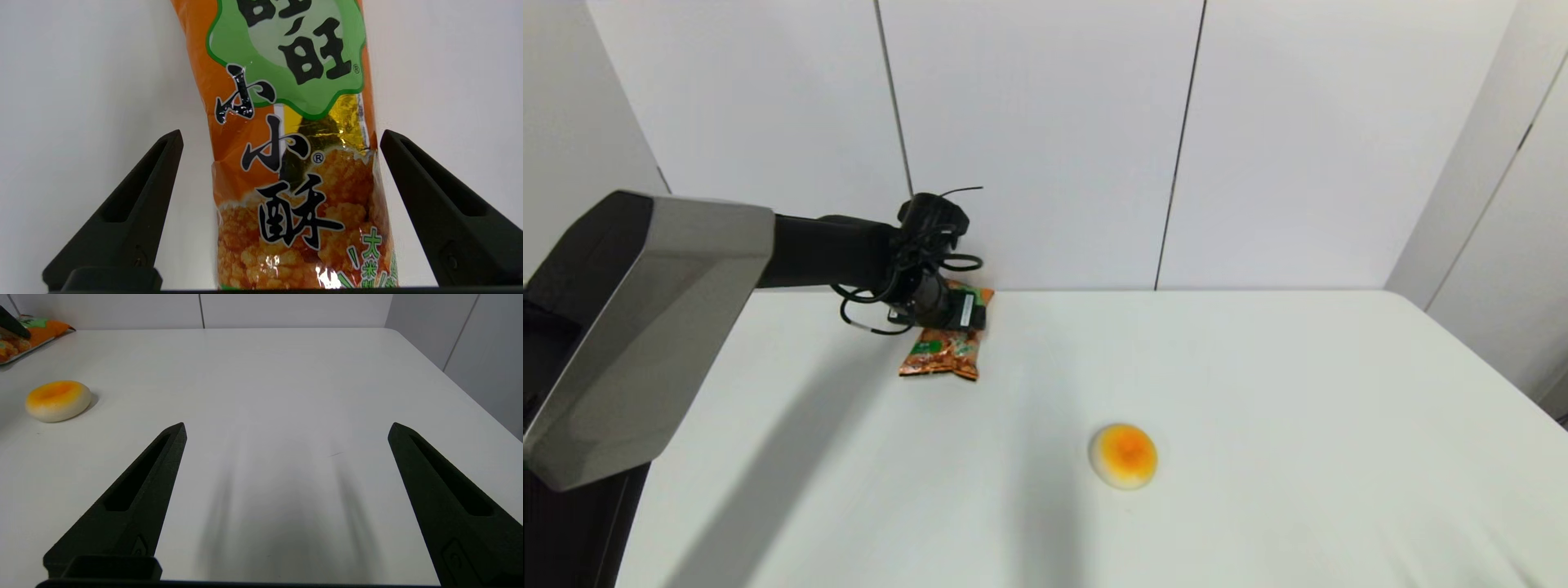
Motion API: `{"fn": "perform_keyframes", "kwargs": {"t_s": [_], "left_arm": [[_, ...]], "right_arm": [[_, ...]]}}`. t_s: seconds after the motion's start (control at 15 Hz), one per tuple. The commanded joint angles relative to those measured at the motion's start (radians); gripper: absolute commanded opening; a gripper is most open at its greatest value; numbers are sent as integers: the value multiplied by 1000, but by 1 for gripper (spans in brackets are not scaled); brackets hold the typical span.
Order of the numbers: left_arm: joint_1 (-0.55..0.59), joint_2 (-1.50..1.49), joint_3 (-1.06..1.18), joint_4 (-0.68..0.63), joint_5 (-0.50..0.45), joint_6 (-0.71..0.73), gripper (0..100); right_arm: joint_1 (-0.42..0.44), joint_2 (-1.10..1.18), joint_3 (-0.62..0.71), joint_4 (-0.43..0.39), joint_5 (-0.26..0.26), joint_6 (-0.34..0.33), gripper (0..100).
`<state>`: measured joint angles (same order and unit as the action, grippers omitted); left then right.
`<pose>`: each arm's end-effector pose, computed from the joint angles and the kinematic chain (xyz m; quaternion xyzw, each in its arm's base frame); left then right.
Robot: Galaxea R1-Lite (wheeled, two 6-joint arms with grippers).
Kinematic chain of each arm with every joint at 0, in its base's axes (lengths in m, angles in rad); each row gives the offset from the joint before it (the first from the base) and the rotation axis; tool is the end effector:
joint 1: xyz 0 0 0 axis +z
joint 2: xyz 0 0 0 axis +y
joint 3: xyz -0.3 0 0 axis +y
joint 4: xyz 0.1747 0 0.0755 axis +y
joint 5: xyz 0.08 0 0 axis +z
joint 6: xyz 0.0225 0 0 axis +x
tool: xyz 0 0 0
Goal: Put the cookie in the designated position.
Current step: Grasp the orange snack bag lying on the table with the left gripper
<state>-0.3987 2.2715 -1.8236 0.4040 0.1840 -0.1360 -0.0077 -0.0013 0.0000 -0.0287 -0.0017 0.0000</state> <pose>0.4171 -0.1712 0.1449 0.0569 0.4015 -0.0705 0.9114 -0.0229 0.0001 0.0784 0.0000 -0.0150 -0.0047 0.9999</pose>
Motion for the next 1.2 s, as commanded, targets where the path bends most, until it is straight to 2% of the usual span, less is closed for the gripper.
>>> {"fn": "perform_keyframes", "kwargs": {"t_s": [0.07,1.2], "left_arm": [[0,20,-11,-1,2,-2,100],[-9,68,-56,-7,9,-86,100]], "right_arm": [[0,1,8,0,0,0,100],[0,1,8,0,0,0,100]]}}
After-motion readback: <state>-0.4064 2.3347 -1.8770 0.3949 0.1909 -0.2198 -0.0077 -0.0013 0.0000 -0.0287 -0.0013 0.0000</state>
